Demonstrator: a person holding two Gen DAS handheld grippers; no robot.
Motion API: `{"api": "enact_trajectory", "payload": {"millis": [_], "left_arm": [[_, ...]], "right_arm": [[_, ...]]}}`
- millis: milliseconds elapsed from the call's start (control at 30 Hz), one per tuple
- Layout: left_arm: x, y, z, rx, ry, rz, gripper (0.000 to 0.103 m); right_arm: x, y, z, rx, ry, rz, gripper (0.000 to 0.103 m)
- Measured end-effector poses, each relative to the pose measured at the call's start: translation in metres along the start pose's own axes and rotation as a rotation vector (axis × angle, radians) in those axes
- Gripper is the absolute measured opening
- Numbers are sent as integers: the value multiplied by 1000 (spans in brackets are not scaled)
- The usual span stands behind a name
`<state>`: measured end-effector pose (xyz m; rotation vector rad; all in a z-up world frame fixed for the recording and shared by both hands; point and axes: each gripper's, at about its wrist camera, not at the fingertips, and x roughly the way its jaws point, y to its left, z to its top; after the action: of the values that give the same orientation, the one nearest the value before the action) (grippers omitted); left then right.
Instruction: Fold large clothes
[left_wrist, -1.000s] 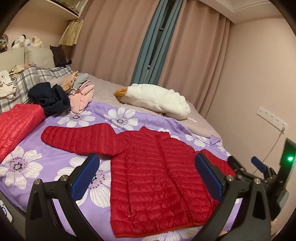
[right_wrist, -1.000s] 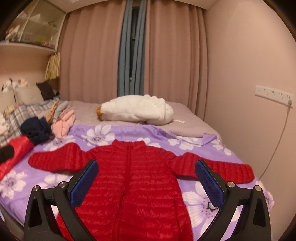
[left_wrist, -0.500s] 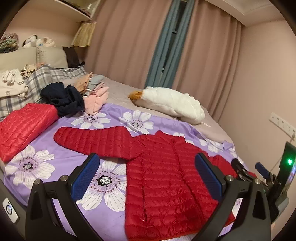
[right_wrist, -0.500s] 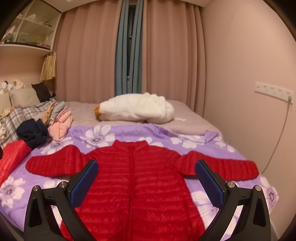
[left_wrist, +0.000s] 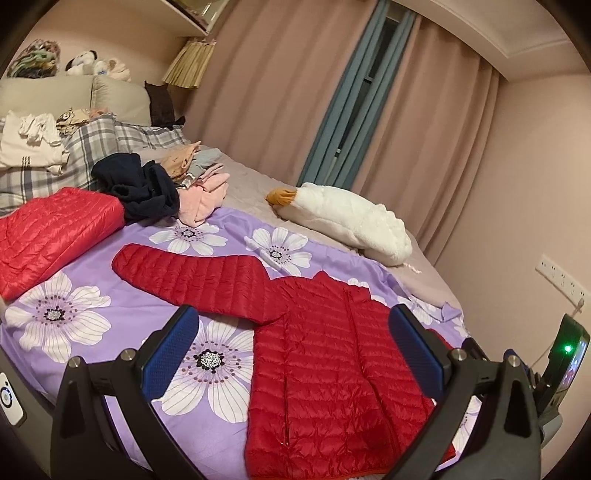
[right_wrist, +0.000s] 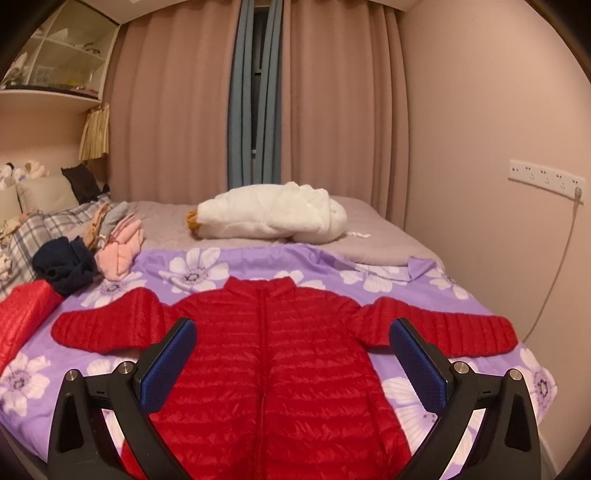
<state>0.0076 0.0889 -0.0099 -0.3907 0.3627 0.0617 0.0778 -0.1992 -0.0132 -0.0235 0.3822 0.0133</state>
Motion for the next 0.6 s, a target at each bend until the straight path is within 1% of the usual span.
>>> {"api": "enact_trajectory", "payload": {"millis": [133,300,433,600], "left_arm": [[-2,2,0,4,-7,24,103],[-4,4,1,-3,-5,5,103],[-5,3,1,4,-15,23,103],[-4,-1,-1,30,-3,17,103]], "right_arm": [[1,1,0,-5,1,3,103],[2,8,-2,-22,13,7,103],[4,11,-2,-32,21,0,103],[5,12,-2,-33,26,-5,103]]}}
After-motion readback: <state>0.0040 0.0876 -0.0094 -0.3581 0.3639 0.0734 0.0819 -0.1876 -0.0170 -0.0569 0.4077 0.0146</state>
